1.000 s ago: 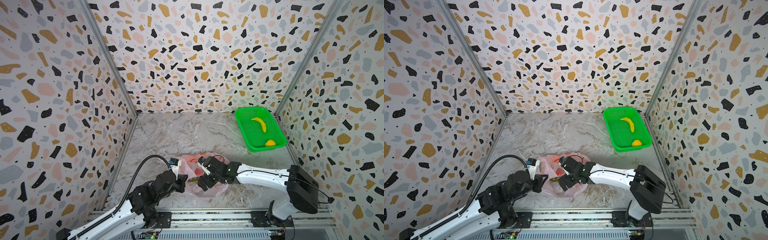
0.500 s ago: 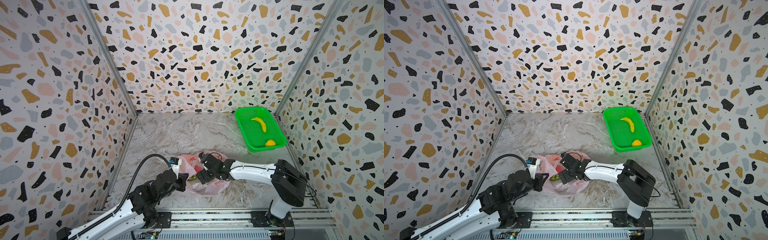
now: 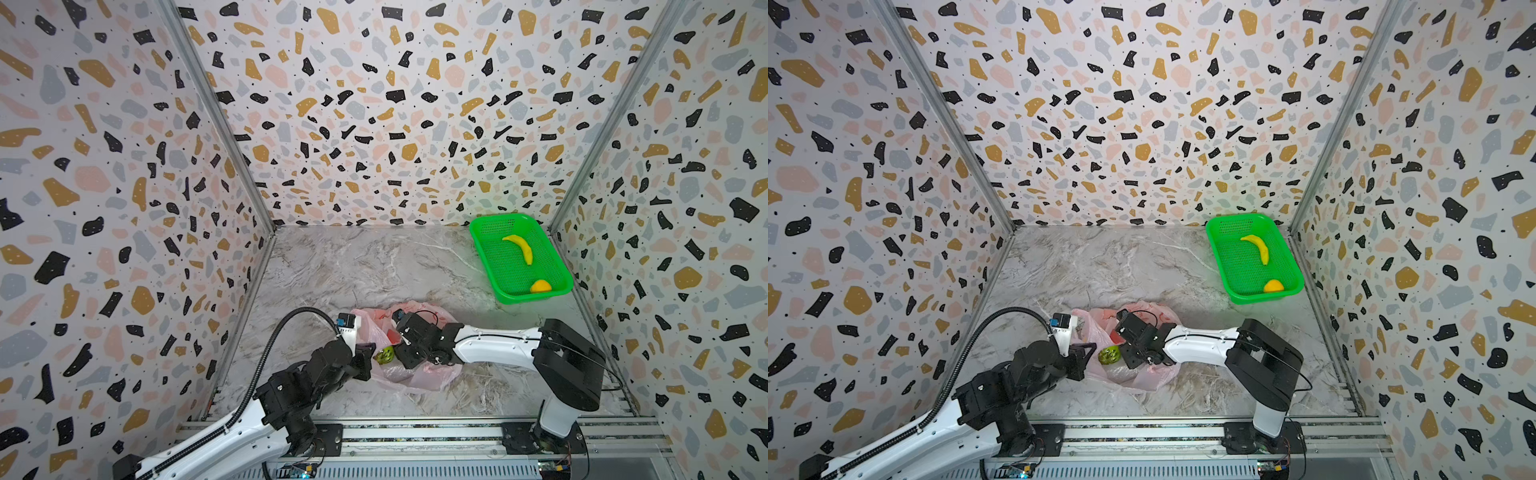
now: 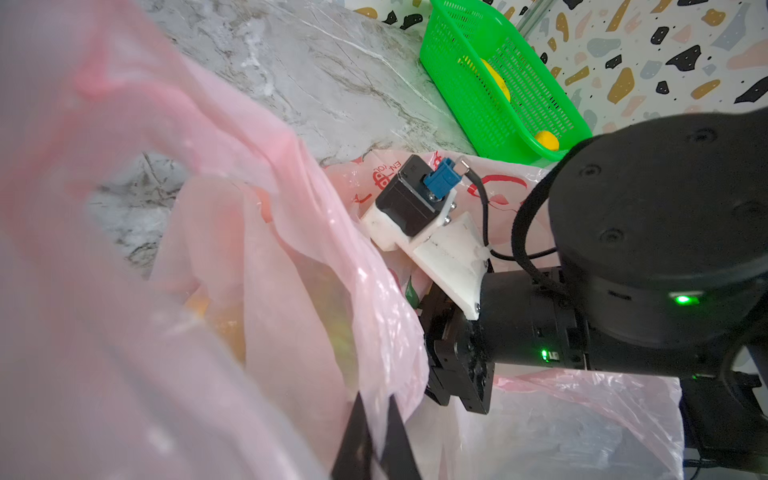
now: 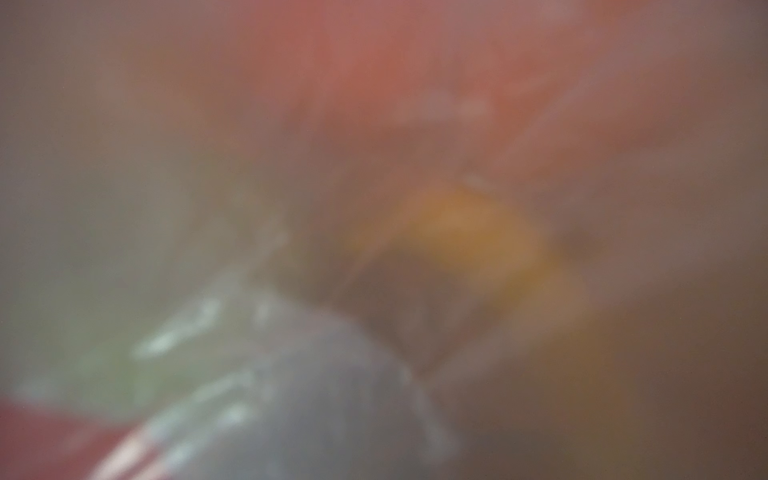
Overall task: Untie the knot of the plastic bag and take out the fruit
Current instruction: Pick up the fruit from the plastic bag.
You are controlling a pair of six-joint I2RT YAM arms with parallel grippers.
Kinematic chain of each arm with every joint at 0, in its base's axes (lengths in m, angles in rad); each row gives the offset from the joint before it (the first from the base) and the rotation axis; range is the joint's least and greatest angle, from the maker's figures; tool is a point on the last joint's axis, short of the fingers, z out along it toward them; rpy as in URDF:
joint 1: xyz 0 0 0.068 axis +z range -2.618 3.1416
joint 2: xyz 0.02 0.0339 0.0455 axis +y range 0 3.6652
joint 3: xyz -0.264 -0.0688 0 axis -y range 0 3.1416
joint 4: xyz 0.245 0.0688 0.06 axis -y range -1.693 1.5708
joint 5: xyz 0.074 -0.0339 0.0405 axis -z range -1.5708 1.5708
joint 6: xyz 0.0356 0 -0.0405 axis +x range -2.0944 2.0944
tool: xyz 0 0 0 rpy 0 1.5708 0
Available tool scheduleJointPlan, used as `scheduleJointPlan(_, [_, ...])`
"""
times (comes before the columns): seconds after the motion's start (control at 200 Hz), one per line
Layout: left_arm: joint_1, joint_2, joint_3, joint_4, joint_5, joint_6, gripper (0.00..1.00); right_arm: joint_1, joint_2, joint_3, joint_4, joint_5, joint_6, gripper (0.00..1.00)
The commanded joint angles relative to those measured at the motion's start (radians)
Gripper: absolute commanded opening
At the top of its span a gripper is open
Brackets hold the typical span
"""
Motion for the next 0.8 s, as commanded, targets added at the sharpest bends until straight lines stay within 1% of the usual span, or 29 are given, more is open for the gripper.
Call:
scheduleJointPlan(0.0, [-0.008, -0.002, 0.005, 0.065, -0.04, 0.015, 0.0, 0.002, -0.098, 0.004, -0.023, -0.003, -0.016, 0.53])
scheduleJointPlan(0.055, [-0.009, 0.001, 0.01, 0.079, -0.053, 0.026, 0.0, 0.0, -0.136, 0.007, -0.035, -0.034, -0.028, 0.53])
scheduleJointPlan(0.19, [-0.009, 0.011, 0.03, 0.11, -0.086, 0.067, 0.0, -0.008, -0.219, 0.024, -0.107, -0.062, -0.022, 0.53])
scheduleJointPlan(0.34, [-0.009, 0.023, 0.053, 0.116, -0.122, 0.131, 0.0, -0.022, -0.308, 0.015, -0.138, -0.108, -0.023, 0.53])
scheduleJointPlan(0.651, [-0.009, -0.01, 0.067, 0.192, -0.191, 0.216, 0.0, -0.038, -0.409, 0.016, -0.172, -0.224, -0.034, 0.53])
scheduleJointPlan(0.726, [-0.009, -0.032, 0.064, 0.206, -0.207, 0.23, 0.0, -0.037, -0.427, 0.008, -0.207, -0.234, -0.039, 0.53])
scheduleJointPlan(0.791, [-0.009, -0.042, 0.063, 0.206, -0.218, 0.247, 0.0, -0.038, -0.448, -0.007, -0.236, -0.219, -0.042, 0.53])
